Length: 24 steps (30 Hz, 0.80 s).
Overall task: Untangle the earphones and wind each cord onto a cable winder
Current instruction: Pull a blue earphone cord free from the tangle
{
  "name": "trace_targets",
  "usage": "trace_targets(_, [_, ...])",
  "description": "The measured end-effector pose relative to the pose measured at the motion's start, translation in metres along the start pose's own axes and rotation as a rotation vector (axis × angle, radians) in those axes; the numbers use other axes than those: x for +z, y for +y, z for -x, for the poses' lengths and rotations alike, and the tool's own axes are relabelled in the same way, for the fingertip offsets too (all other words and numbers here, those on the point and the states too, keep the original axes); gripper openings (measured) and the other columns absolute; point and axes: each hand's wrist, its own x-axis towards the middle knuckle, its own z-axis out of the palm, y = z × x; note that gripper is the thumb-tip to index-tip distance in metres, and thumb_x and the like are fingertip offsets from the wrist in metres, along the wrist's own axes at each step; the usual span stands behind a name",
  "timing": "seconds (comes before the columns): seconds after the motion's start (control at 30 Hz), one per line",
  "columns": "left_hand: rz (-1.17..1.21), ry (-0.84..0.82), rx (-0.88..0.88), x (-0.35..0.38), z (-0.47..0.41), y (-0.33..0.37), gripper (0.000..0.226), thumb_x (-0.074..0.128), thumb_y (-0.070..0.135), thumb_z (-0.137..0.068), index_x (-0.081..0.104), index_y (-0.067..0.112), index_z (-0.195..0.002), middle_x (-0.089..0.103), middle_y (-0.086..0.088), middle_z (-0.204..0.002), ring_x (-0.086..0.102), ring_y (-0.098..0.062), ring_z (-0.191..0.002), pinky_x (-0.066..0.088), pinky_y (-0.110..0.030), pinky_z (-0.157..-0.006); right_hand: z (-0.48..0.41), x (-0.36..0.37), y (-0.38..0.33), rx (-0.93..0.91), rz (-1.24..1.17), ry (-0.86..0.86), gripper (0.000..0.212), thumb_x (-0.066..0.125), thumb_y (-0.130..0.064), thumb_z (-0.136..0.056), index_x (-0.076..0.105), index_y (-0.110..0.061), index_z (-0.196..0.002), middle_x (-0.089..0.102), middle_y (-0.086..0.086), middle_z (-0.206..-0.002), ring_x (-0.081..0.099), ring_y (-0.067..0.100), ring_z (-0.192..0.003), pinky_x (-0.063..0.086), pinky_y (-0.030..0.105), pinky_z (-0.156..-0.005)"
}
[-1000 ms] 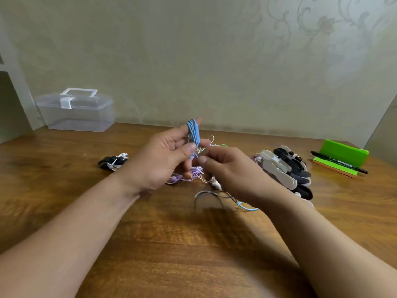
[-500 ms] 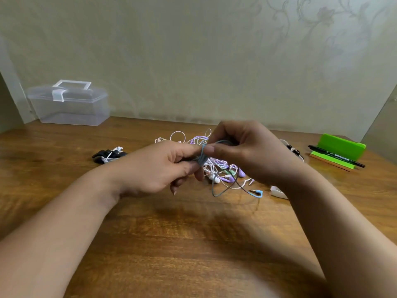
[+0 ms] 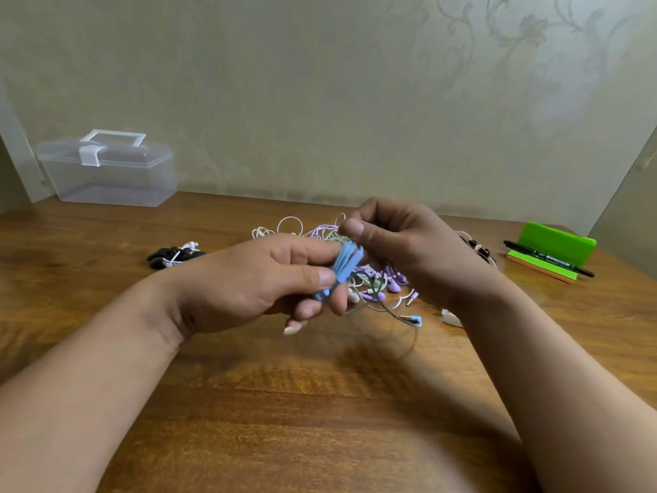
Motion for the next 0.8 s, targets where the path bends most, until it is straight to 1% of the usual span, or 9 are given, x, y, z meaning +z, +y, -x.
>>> trace_targets(0.03, [0.083, 0.011, 0.01, 0.0, -0.001, 0.0, 0.025, 0.044, 0.009, -0.107, 0.067, 0.004, -0.115, 0.065, -0.007, -0.094, 0.048, -0.013, -0.067, 0.048, -0.026, -0.056, -0.001, 0.0, 0.003, 0.018, -0.028, 0.009, 0.012, 0.066, -0.019, -0.101, 0.068, -0.012, -0.091, 0.066, -0.002, -0.069, 0.051, 0.009, -0.058, 0.04, 0.022, -0.055])
trace_targets(0.1, [0.216, 0.008, 0.004, -0.002, -0.001, -0.001, 0.04, 0.04, 0.016, -0.101, 0.063, 0.001, -0.13, 0.066, -0.015, -0.1, 0.049, -0.015, -0.069, 0.048, -0.027, -0.057, -0.002, 0.001, 0.006, 0.036, -0.069, 0.02, 0.013, 0.065, -0.018, -0.101, 0.067, -0.012, -0.091, 0.065, -0.003, -0.066, 0.047, 0.007, -0.053, 0.038, 0.02, -0.051])
trace_targets(0.17, [0.298, -0.027, -0.009, -0.003, -0.002, -0.003, 0.047, 0.035, 0.019, -0.1, 0.062, 0.001, -0.133, 0.067, -0.021, -0.104, 0.052, -0.018, -0.071, 0.051, -0.031, -0.06, -0.002, 0.003, 0.008, 0.041, -0.09, 0.013, 0.013, 0.065, -0.017, -0.101, 0.067, -0.012, -0.09, 0.065, 0.0, -0.065, 0.049, 0.007, -0.052, 0.04, 0.02, -0.048])
trace_targets(0.3, [0.329, -0.066, 0.018, -0.002, -0.002, -0.006, 0.042, 0.036, 0.008, -0.103, 0.057, -0.005, -0.137, 0.067, -0.03, -0.115, 0.06, -0.022, -0.077, 0.059, -0.039, -0.071, -0.003, 0.005, 0.007, 0.038, -0.16, -0.022, 0.014, 0.065, -0.015, -0.1, 0.064, -0.009, -0.087, 0.063, 0.005, -0.066, 0.053, 0.01, -0.052, 0.042, 0.021, -0.046])
trace_targets(0.4, [0.31, -0.014, 0.011, 0.002, -0.003, -0.007, 0.034, 0.047, 0.009, -0.106, 0.062, 0.0, -0.135, 0.069, -0.028, -0.115, 0.065, -0.021, -0.077, 0.061, -0.039, -0.075, -0.003, 0.004, 0.006, 0.021, -0.187, -0.037, 0.015, 0.067, -0.019, -0.095, 0.063, -0.01, -0.085, 0.061, 0.001, -0.064, 0.052, 0.009, -0.053, 0.041, 0.023, -0.049])
trace_targets(0.5, [0.316, 0.036, 0.006, 0.007, -0.005, -0.005, 0.036, 0.052, 0.013, -0.1, 0.068, 0.008, -0.132, 0.072, -0.023, -0.115, 0.068, -0.021, -0.076, 0.062, -0.036, -0.074, -0.002, 0.004, 0.007, 0.042, -0.268, -0.074, 0.018, 0.07, -0.025, -0.092, 0.063, -0.01, -0.085, 0.06, 0.003, -0.067, 0.051, 0.015, -0.053, 0.04, 0.028, -0.045])
trace_targets(0.6, [0.331, 0.088, 0.032, 0.011, -0.007, -0.004, 0.036, 0.054, 0.013, -0.097, 0.07, 0.01, -0.129, 0.074, -0.021, -0.113, 0.07, -0.02, -0.075, 0.062, -0.033, -0.072, -0.002, 0.005, 0.011, 0.055, -0.34, -0.113, 0.017, 0.072, -0.025, -0.093, 0.065, -0.011, -0.087, 0.064, 0.005, -0.074, 0.056, 0.015, -0.059, 0.045, 0.025, -0.054])
trace_targets(0.7, [0.38, 0.137, 0.052, 0.011, -0.009, -0.004, 0.035, 0.052, 0.011, -0.098, 0.07, 0.009, -0.128, 0.074, -0.022, -0.109, 0.071, -0.019, -0.074, 0.063, -0.032, -0.071, -0.004, 0.007, 0.014, 0.06, -0.36, -0.082, 0.016, 0.071, -0.025, -0.094, 0.065, -0.011, -0.089, 0.062, 0.011, -0.074, 0.055, 0.016, -0.056, 0.044, 0.023, -0.051])
trace_targets(0.8, [0.414, 0.186, 0.085, 0.007, -0.01, -0.005, 0.035, 0.052, 0.014, -0.1, 0.07, 0.009, -0.129, 0.073, -0.02, -0.108, 0.071, -0.019, -0.076, 0.063, -0.034, -0.075, -0.007, 0.009, 0.02, 0.044, -0.296, -0.003, 0.014, 0.069, -0.028, -0.092, 0.07, -0.015, -0.089, 0.062, 0.017, -0.083, 0.051, 0.023, -0.068, 0.043, 0.03, -0.058])
